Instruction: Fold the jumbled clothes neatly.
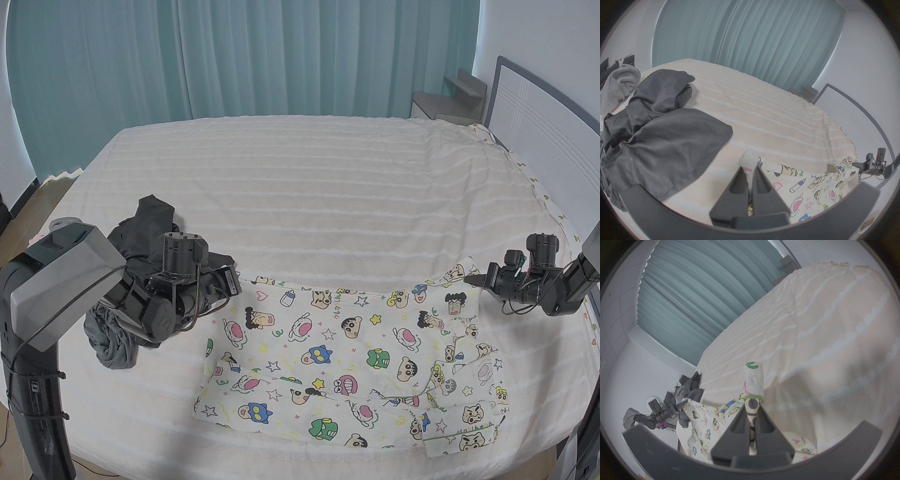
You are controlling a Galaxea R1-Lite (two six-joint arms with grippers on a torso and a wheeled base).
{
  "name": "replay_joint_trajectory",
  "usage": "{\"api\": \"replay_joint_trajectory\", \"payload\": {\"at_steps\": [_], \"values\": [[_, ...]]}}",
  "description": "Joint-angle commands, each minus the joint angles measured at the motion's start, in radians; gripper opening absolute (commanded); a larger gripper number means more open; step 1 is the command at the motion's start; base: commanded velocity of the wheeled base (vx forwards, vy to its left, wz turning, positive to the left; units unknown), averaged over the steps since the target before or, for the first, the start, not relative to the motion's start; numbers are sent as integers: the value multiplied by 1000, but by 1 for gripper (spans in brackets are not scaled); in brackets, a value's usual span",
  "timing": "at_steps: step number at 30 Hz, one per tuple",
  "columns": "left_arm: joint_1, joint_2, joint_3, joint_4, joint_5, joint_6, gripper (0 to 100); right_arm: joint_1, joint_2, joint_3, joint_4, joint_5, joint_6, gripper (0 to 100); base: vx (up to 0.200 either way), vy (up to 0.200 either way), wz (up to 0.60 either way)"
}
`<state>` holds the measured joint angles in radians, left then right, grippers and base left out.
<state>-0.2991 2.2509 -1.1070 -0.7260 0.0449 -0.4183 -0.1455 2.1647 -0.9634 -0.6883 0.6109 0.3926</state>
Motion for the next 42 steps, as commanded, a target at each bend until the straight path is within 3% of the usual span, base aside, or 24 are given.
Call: {"api": "replay_joint_trajectory", "payload": {"at_steps": [1, 6, 22, 34, 42], "values": [[-2, -48, 75, -39, 0, 4, 0, -8, -63, 78, -22, 23, -20, 0, 0, 0, 0], [-9, -86, 148, -67, -3, 6, 0, -14, -120, 153, -34, 59, -32, 0, 0, 0, 0], [-40, -139, 385, -233, -5, 76, 0, -60, -269, 411, -34, 191, -189, 0, 0, 0, 0], [-54, -137, 536, -359, -5, 81, 0, -109, -281, 534, -34, 236, -316, 0, 0, 0, 0], [-81, -135, 630, -418, -7, 81, 0, -132, -289, 580, -34, 259, -339, 0, 0, 0, 0]]}}
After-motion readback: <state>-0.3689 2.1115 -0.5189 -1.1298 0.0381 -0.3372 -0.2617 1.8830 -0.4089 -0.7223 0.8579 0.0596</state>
